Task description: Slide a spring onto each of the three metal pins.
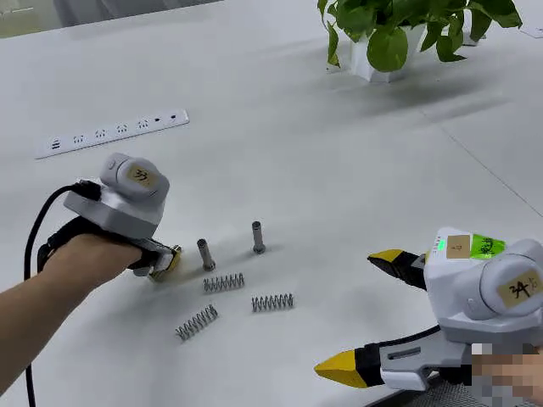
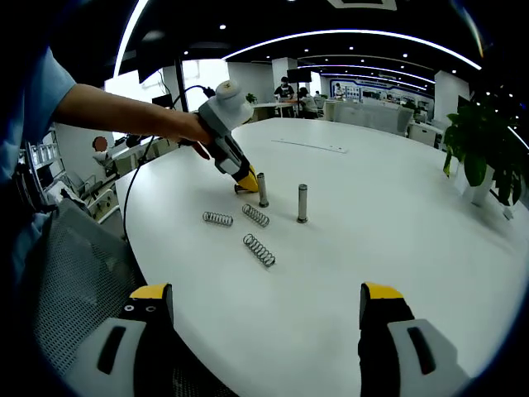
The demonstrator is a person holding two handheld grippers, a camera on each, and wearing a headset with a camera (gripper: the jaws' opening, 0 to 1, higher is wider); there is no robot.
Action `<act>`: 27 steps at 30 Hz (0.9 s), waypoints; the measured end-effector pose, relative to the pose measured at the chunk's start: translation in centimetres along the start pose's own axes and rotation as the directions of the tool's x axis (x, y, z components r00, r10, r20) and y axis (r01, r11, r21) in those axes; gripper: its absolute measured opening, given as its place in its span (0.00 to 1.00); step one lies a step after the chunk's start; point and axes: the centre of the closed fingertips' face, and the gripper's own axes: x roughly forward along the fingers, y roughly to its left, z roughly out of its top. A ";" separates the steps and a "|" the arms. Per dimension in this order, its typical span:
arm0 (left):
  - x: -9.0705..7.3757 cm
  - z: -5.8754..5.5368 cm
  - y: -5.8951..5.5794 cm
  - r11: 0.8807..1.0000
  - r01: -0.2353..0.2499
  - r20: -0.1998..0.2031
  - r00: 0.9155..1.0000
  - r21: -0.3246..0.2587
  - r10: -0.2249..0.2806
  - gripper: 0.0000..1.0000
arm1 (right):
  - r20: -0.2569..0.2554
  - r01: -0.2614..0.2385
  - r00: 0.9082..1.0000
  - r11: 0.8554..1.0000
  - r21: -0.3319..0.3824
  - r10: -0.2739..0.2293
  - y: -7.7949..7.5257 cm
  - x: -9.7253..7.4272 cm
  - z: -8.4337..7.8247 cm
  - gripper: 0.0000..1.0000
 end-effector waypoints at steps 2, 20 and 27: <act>-0.1 -0.1 0.1 1.000 0.007 0.013 1.000 -0.020 -0.007 0.08 | -0.002 -0.001 1.000 1.000 0.000 0.001 0.0 0.0 0.0 0.95; -3.1 0.7 0.2 0.995 0.036 0.156 0.988 -0.090 -0.021 0.08 | -0.011 -0.009 1.000 1.000 -0.005 0.009 0.3 0.2 -0.2 0.94; -4.1 0.5 0.2 0.995 0.035 0.179 0.984 -0.091 -0.018 0.08 | -0.013 -0.012 1.000 1.000 -0.006 0.012 0.3 0.2 -0.3 0.94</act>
